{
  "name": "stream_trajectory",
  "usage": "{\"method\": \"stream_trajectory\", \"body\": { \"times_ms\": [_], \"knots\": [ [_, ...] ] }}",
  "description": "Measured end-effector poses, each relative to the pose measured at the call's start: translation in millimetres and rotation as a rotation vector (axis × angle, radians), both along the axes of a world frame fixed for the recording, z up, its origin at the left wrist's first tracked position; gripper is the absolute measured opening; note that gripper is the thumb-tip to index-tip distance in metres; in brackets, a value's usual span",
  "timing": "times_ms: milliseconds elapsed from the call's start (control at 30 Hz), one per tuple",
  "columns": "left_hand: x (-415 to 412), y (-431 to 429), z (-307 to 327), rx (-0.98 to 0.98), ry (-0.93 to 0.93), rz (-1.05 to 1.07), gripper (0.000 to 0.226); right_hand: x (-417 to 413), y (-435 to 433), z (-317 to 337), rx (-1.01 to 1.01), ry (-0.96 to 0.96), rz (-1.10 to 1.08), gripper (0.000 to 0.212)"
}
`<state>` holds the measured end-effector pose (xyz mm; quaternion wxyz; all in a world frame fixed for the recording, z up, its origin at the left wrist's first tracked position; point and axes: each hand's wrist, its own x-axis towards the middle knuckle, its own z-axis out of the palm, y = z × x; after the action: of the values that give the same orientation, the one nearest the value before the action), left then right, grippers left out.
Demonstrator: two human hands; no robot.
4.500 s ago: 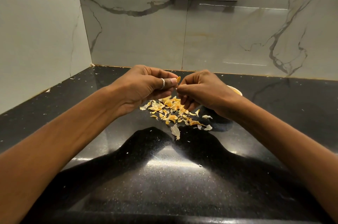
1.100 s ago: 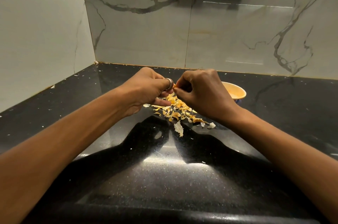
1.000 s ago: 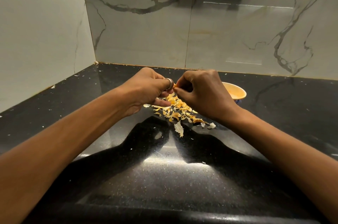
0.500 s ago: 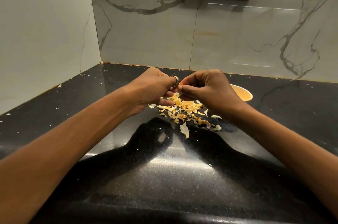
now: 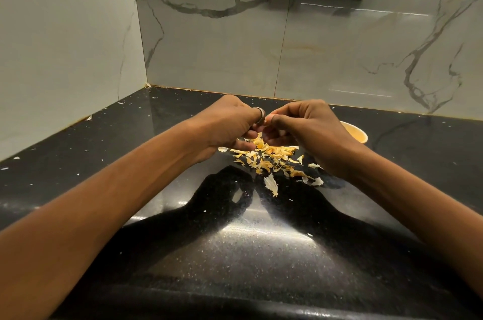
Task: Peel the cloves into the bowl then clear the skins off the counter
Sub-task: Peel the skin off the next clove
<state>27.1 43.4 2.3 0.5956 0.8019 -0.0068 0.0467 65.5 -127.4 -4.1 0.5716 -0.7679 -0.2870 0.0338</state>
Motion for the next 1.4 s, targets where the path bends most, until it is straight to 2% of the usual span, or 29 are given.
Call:
{"method": "stream_trajectory", "body": {
  "times_ms": [300, 433, 667, 1100, 1400],
  "knots": [
    [-2, -1, 4, 0.000, 0.012, -0.028, 0.020, -1, -2, 4, 0.023, 0.058, 0.003, 0.019],
    [-3, 1, 6, -0.009, 0.013, -0.024, 0.027, -1, -3, 6, 0.032, 0.053, -0.006, 0.018],
    [-5, 0, 8, 0.023, 0.040, -0.015, 0.018, -3, -2, 6, -0.039, -0.048, -0.019, 0.013],
    [-5, 2, 11, 0.073, 0.115, 0.024, 0.016, 0, -5, 5, -0.088, -0.158, -0.047, 0.013],
    [-3, 1, 10, 0.187, 0.155, 0.126, 0.025, 4, -6, 1, -0.177, -0.320, -0.098, 0.012]
  ]
}}
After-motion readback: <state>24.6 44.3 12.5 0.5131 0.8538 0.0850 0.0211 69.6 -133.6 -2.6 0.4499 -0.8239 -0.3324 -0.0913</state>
